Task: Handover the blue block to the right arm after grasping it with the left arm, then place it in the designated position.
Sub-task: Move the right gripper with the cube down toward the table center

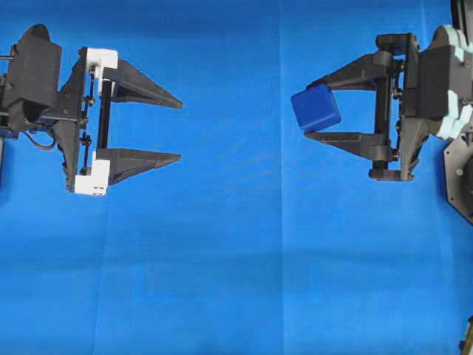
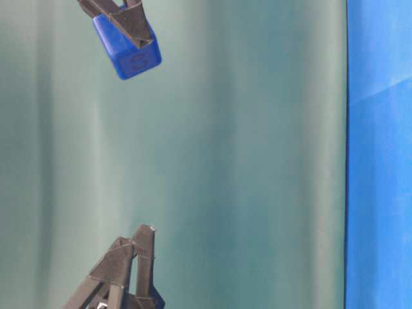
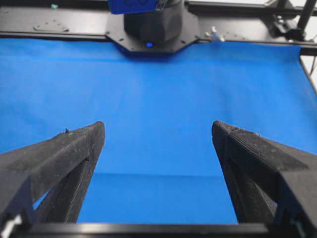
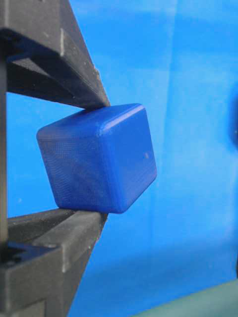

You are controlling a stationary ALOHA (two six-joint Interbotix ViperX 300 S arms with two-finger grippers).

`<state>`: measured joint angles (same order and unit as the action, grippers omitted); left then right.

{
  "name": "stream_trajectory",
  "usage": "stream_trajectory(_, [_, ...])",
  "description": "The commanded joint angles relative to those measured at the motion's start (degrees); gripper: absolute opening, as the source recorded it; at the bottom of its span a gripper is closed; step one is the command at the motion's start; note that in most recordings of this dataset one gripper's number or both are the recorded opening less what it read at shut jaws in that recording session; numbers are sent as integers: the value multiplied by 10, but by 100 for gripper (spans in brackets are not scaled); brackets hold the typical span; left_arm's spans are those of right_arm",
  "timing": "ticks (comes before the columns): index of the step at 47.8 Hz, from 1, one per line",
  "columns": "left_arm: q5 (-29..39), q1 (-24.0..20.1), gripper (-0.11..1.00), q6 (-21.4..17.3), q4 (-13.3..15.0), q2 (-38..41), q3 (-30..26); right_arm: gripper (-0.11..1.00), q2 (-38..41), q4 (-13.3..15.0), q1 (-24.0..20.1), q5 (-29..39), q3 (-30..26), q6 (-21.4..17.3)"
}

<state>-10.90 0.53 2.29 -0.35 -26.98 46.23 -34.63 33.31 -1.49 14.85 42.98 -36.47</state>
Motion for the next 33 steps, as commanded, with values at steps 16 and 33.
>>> stream_trajectory(16, [-3,-1,93,-1,-1,-7,-12,44,-4,-4,-21,63,-7,-11])
stream_trajectory(33, [-3,-1,93,-1,-2,-7,-13,44,-4,-23,-36,122,-6,-11])
